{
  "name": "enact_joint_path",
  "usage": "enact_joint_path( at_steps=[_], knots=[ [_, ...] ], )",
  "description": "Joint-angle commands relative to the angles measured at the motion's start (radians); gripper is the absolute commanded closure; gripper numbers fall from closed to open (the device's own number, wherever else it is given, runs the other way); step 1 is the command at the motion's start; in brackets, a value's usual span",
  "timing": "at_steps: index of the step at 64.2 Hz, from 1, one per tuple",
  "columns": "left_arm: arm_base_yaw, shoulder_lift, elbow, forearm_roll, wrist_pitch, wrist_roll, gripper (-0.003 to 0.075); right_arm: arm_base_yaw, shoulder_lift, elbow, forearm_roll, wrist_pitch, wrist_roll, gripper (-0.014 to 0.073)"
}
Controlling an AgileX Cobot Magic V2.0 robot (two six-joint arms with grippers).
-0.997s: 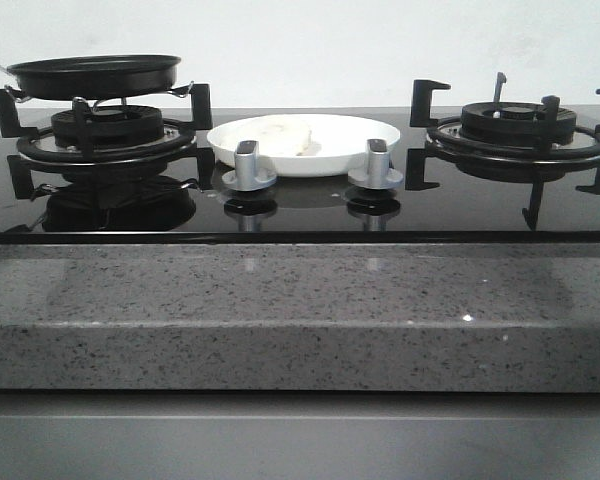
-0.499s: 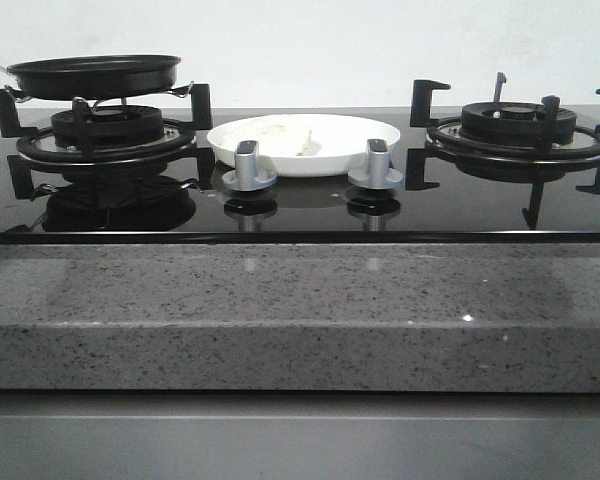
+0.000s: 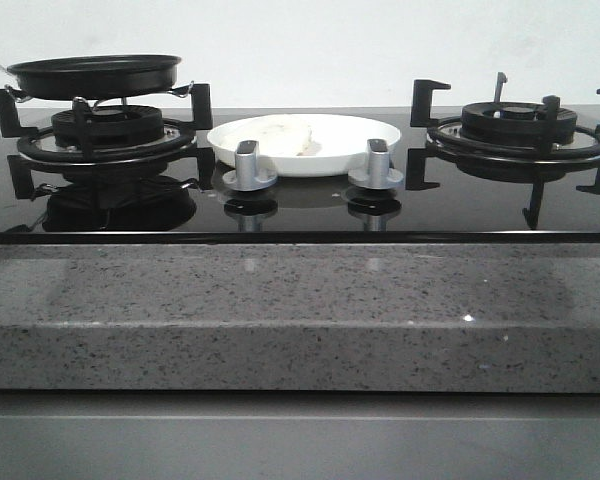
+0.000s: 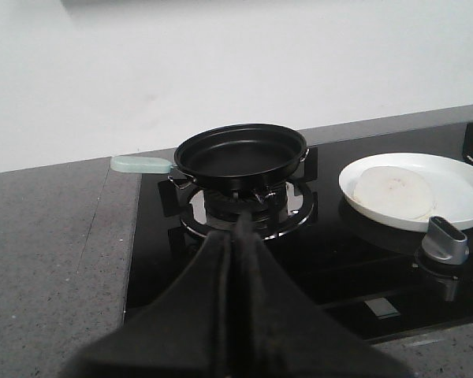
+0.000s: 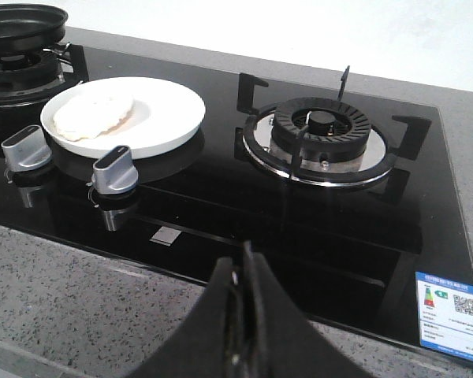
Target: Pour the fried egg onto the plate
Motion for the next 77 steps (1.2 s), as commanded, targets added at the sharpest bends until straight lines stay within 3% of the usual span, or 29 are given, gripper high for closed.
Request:
enact_joint_path(
  at_steps=[1, 22, 28, 37, 43, 51, 65, 70, 77],
  knots=[
    [-0.008, 0.013, -0.027, -0.012, -0.086, -0.007, 0.0739, -0.001, 0.006, -0.024, 0.0, -0.084, -0.011, 0.0662],
    [0.007, -0.032, 0.019, 0.036, -0.113, -0.007, 0.0739, -0.001, 0.006, -0.024, 0.0, -0.084, -0.011, 0.0662],
    [0.052, -0.092, 0.06, 0.063, -0.113, -0.015, 0.0739, -0.001, 0.006, -0.024, 0.0, -0.084, -0.011, 0.0662],
    [0.16, -0.21, 0.171, 0.101, -0.143, -0.157, 0.0739, -0.001, 0.006, -0.024, 0.0, -0.084, -0.011, 0.0662],
    [0.193, -0.239, 0.247, 0.097, -0.185, -0.181, 0.0739, -0.001, 0.006, -0.024, 0.0, -0.084, -0.011, 0.0662],
    [0.173, -0.232, 0.32, 0.101, -0.19, -0.181, 0.0739, -0.001, 0.005, -0.024, 0.0, -0.082, -0.011, 0.0662],
    [0.046, -0.238, 0.418, 0.117, -0.247, -0.181, 0.0739, -0.001, 0.005, -0.024, 0.0, -0.081, -0.011, 0.0662],
    [0.039, -0.238, 0.475, 0.099, -0.345, -0.181, 0.0739, -0.001, 0.005, -0.024, 0.0, -0.081, -0.011, 0.0662],
    [0.046, -0.238, 0.471, 0.074, -0.304, -0.181, 0.074, -0.001, 0.005, -0.024, 0.0, -0.08, -0.011, 0.0662]
  ],
)
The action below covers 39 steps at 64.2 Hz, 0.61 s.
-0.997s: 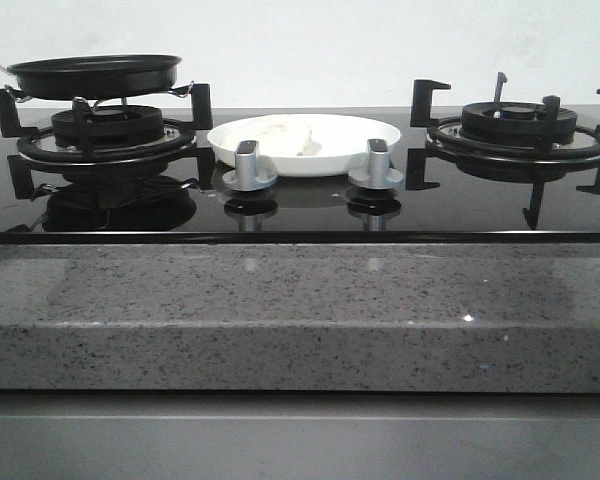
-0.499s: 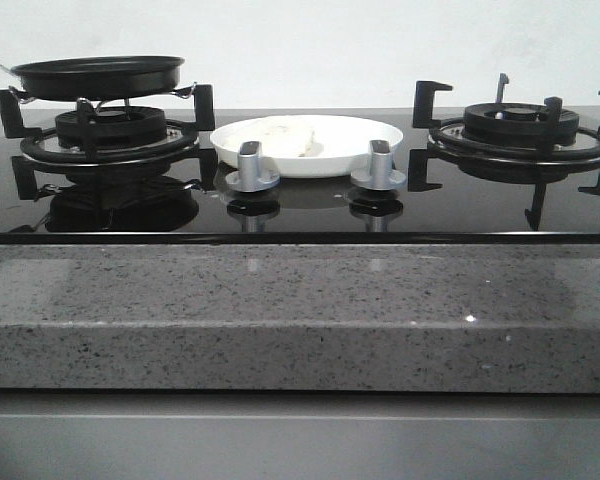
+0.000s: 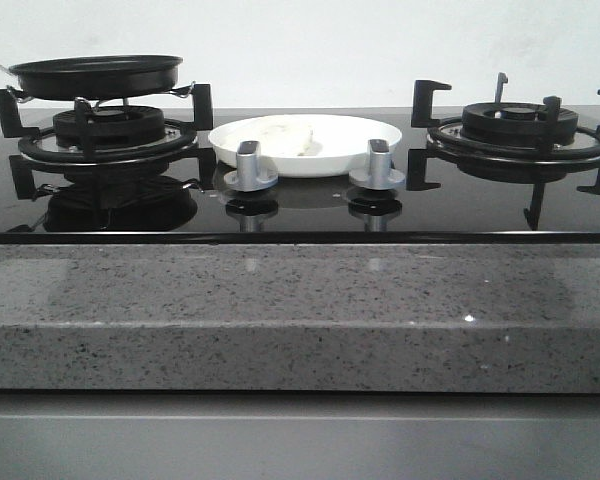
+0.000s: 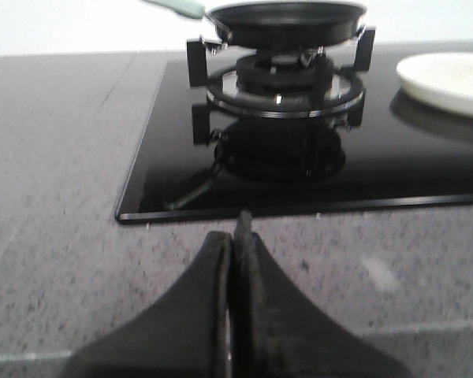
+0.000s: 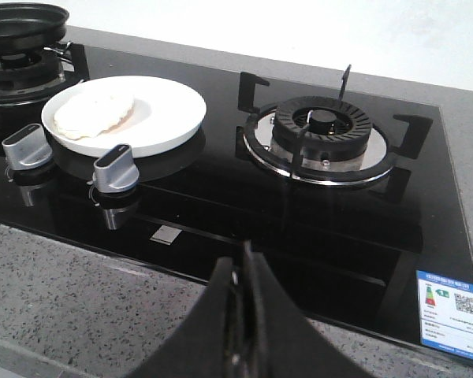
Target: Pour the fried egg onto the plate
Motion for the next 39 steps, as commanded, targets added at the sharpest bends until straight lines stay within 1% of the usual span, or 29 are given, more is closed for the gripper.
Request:
enact_joint_path(
  at_steps=[1, 22, 39],
  knots=[
    [-0.001, -0.018, 0.007, -0.025, -0.1, -0.013, 0.0739, -0.001, 0.006, -0.028, 0.0, -0.079, -0.011, 0.0662],
    [0.075, -0.018, 0.007, -0.034, -0.105, -0.013, 0.0739, -0.001, 0.006, -0.028, 0.0, -0.076, -0.011, 0.0662],
    [0.077, -0.018, 0.007, -0.034, -0.105, -0.013, 0.0739, -0.001, 0.006, -0.028, 0.0, -0.076, -0.011, 0.0662]
  ],
)
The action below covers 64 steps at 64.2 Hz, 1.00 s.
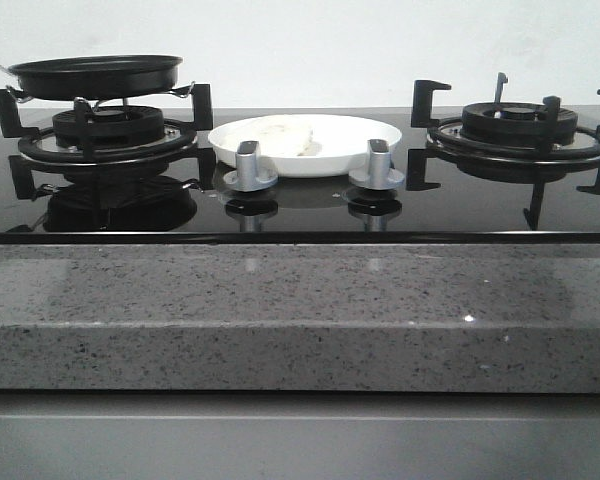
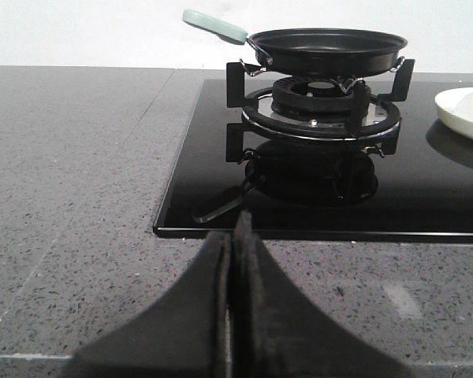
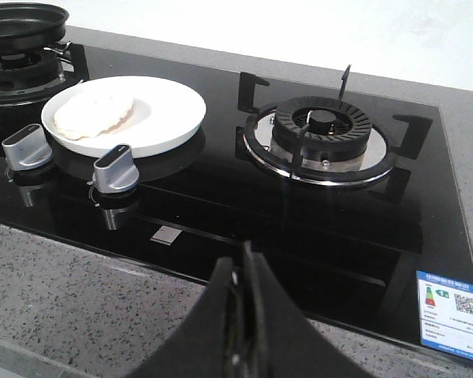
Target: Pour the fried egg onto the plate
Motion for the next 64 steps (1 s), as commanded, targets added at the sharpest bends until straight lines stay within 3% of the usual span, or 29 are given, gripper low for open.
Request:
enact_joint_path(
  at_steps=[1, 34, 42, 49, 55, 64],
  knots=[
    [0.001, -0.018, 0.007, -0.009, -0.088, -0.011, 0.0739, -0.001, 0.006, -0.028, 0.0, -0.076, -0.011, 0.0662],
    [0.001, -0.018, 0.007, -0.009, -0.088, -0.011, 0.0739, -0.001, 0.006, -0.023, -0.004, -0.111, -0.011, 0.0662],
    [0.001, -0.018, 0.007, -0.009, -0.088, -0.011, 0.0739, 0.0, 0.003, 0.056, -0.013, -0.273, 0.02, 0.0662],
    [0.001, -0.018, 0.007, -0.009, -0.088, -0.011, 0.0739, 0.0, -0.011, 0.149, -0.112, -0.364, 0.123, 0.0662],
    [0.001, -0.018, 0.007, -0.009, -0.088, -0.011, 0.0739, 0.0, -0.051, 0.217, -0.18, -0.394, 0.193, 0.0662],
    [0.001, -0.018, 0.007, -0.009, -0.088, -0.011, 0.0739, -0.003, -0.15, 0.33, -0.19, -0.4, 0.197, 0.0662]
  ],
)
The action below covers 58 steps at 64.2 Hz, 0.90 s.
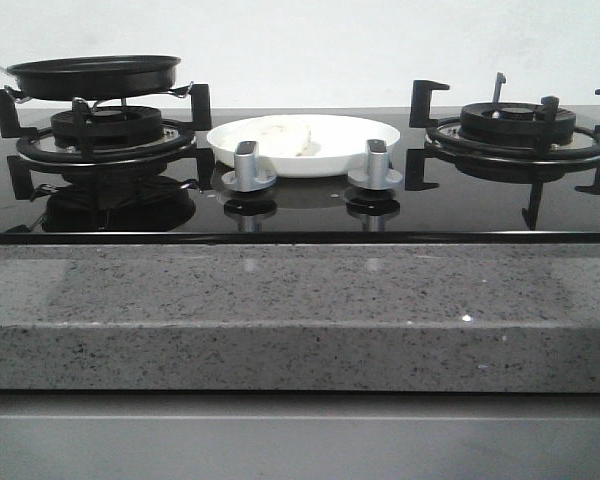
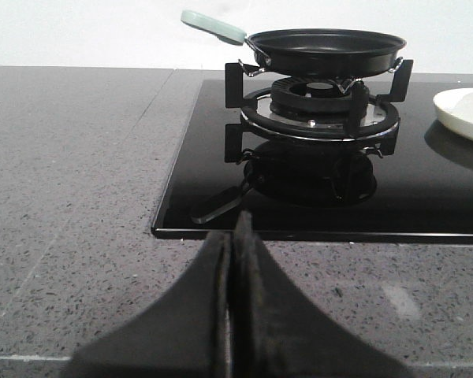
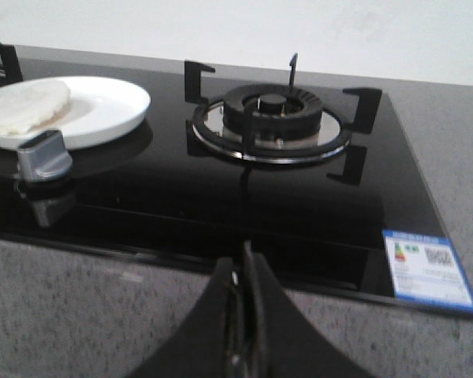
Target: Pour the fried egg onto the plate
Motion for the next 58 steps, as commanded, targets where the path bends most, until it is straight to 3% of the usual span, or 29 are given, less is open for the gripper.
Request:
enact_joint_path(
  at_steps=[1, 13, 58],
  knots=[
    [0.001, -0.018, 0.007, -0.009, -0.087, -0.011, 0.0739, -0.006, -0.055, 0.04, -0.023, -0.096, 0.012, 0.0662],
    [0.001, -0.018, 0.007, -0.009, -0.087, -0.011, 0.0739, -0.039, -0.184, 0.123, -0.022, -0.076, 0.012, 0.0662],
    [0.001, -0.016, 0.007, -0.009, -0.087, -0.011, 0.0739, -0.051, -0.181, 0.123, -0.022, -0.086, 0.012, 0.0662]
  ],
)
